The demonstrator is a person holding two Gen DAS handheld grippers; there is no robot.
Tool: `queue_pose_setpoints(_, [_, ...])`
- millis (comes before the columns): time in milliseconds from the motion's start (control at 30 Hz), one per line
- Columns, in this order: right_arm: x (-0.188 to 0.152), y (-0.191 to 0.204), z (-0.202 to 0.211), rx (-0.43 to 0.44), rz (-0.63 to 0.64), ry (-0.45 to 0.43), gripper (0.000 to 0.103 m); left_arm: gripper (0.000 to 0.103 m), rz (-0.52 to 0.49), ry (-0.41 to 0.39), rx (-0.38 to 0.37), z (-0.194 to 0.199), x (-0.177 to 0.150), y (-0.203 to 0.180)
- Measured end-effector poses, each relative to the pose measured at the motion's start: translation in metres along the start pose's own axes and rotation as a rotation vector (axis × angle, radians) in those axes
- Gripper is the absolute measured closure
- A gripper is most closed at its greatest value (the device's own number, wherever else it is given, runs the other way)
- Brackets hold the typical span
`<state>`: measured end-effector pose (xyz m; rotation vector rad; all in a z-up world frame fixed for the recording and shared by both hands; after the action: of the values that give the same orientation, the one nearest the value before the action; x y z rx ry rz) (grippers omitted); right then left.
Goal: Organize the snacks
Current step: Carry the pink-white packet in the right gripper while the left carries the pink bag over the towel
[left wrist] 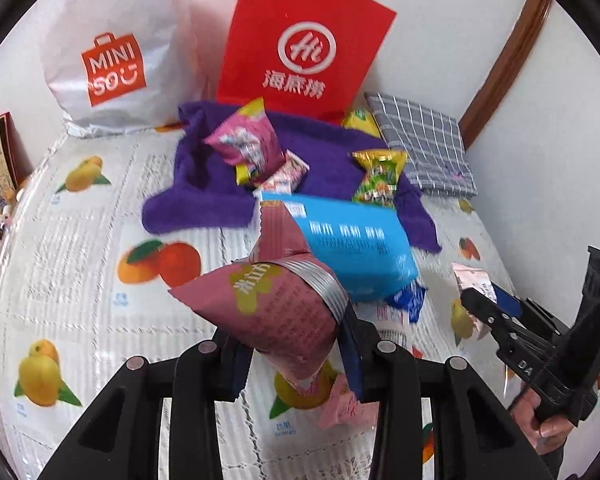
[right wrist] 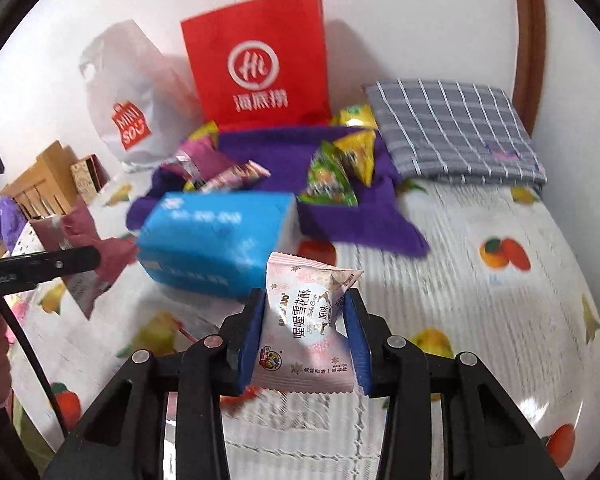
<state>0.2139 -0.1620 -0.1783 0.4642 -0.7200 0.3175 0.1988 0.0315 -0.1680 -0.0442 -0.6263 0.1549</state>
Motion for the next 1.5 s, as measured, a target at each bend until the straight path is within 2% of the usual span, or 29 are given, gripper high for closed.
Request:
queue_pose_setpoints(300, [0.049,0.016,0.004,0.028,0.025,-0.037,0.063,0.067,0.001,-0.045,0.028,0.010,0.038,0.010])
queue_pose_setpoints(467, [0.072,0.011,-0.001,0.022,0.013,-0.049,0.063,0.067,0.012,-0.049,0.048,0.005,0.056,0.016])
queue_pose_setpoints(800, [0.111,-0.006,-0.029,0.017,-0.009,-0.040,0.063,0.067,0.035,-0.020,0.084,-0.025,0.081,0.027])
queue_pose_setpoints(1100, [0.137,-0.012,-0.063,0.050,-0.004,-0.016,0.063,0.067,0.037,0.010,0.126,-0.058,0.102,0.037])
queue_pose_setpoints(1333, [0.151,-0.019,-0.088,0.060,-0.001,0.002,0.063,0.067,0.011,0.030,0.192,-0.088,0.116,0.047])
queue_pose_setpoints(1500, [0.157,-0.025,-0.103,0.056,0.008,0.014,0.063,0.067,0.009,0.041,0.168,-0.103,0.123,0.041])
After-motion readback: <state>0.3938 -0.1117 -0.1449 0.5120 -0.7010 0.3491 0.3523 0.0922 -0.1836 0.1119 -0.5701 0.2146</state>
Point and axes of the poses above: each gripper's, at about its wrist camera, not at the fingertips, and z roughly against the way its jaws point, y to its left, x to its top, the point moved 9 cm from there along -z, roughly the way its jaws point, and after that the axes turned 14 degrees about x, right-handed, at the moved point
